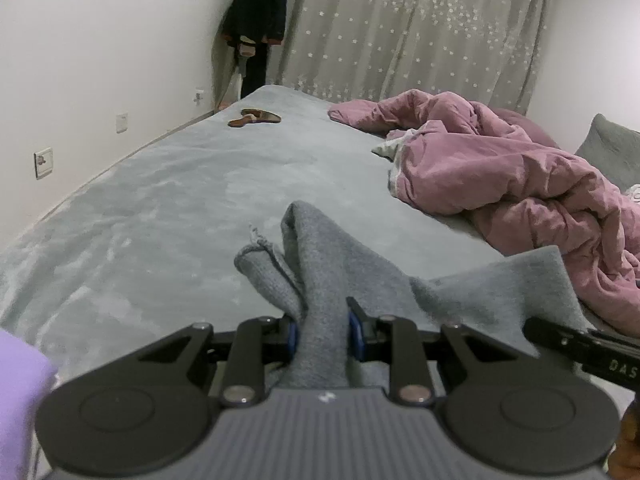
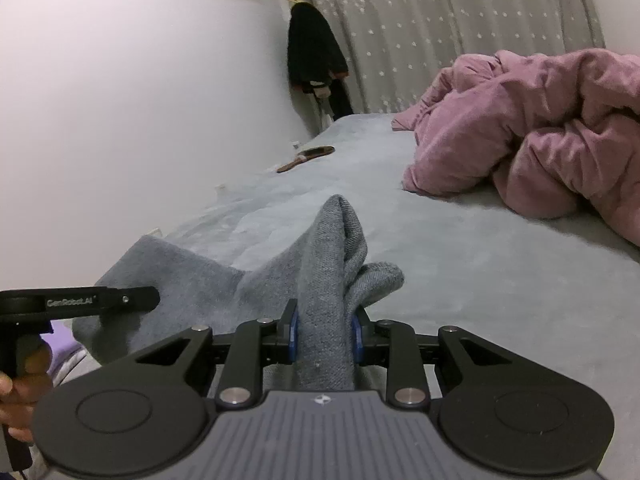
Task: Fold clothes
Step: 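Lift the folded grey sweater off the bed with both grippers, then carry the held sweater with both grippers toward the lavender garment stack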
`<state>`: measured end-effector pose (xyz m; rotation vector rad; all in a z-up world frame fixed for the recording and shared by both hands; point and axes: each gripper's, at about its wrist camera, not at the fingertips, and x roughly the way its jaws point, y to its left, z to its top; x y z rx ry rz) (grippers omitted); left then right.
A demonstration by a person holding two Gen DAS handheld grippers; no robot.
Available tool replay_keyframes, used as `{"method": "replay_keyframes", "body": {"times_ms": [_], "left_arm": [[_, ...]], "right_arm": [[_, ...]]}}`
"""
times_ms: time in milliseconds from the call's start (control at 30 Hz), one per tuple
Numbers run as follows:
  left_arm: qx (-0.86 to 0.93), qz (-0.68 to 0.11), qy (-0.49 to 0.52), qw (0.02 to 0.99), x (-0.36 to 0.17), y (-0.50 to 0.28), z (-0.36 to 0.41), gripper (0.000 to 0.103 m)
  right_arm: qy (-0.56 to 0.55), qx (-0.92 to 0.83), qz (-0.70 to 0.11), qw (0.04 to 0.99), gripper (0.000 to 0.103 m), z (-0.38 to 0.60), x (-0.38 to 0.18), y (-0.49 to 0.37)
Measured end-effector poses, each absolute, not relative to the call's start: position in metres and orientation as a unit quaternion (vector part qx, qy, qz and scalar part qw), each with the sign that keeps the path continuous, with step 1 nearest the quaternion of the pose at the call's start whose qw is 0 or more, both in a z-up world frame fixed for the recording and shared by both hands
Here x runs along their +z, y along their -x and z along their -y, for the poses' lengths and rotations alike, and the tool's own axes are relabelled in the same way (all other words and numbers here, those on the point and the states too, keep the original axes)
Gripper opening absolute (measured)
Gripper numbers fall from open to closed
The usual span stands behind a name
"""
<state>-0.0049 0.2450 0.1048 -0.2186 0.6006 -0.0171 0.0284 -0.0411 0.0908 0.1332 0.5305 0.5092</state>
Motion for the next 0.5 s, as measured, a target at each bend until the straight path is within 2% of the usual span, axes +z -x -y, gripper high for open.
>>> {"method": "replay_keyframes", "body": {"times_ms": [500], "left_arm": [[0.014, -0.285, 0.061, 0.956, 0.124, 0.034, -0.245, 0.022]], "right_arm": [[-0.093, 0.232, -0.264, 0.932, 0.025, 0.027, 0.086, -0.005]]}}
